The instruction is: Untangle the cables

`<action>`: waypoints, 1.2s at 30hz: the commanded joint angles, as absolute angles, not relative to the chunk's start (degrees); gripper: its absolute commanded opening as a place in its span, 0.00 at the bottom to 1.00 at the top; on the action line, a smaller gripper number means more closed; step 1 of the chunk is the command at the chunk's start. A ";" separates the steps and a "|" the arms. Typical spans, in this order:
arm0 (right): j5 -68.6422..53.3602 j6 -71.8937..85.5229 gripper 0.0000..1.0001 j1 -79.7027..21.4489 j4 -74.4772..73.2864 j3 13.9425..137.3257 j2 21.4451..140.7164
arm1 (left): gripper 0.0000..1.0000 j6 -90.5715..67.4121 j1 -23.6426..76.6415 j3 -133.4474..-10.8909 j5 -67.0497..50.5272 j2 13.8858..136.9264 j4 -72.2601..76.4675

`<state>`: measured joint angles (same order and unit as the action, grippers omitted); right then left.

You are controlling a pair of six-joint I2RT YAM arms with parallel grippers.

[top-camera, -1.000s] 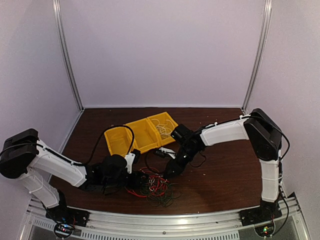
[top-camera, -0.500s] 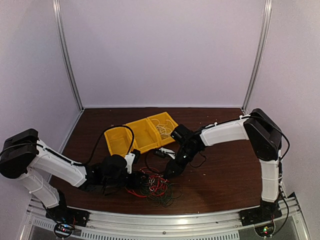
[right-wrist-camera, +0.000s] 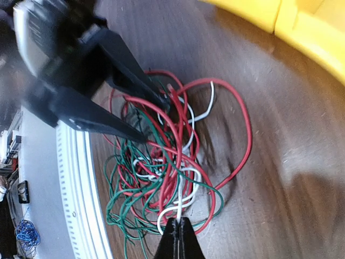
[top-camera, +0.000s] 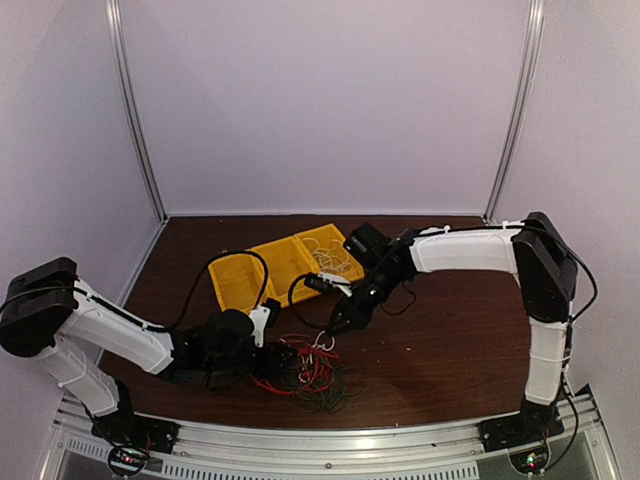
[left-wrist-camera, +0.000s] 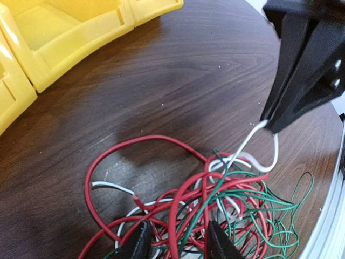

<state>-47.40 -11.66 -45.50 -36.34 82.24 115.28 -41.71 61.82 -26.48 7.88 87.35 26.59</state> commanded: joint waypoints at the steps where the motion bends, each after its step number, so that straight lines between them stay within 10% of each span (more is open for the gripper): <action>1: -45.25 -14.60 0.00 -43.99 -40.12 89.16 106.93 | 0.36 -40.75 61.44 -26.53 8.51 88.94 29.14; 22: -50.76 -15.08 0.00 -43.90 -39.36 105.52 95.05 | 0.34 -39.46 62.01 -22.06 8.75 83.25 32.09; 36: -49.65 -9.83 0.00 -43.95 -30.09 96.46 93.51 | 0.59 -24.74 65.92 -23.97 14.94 60.54 28.85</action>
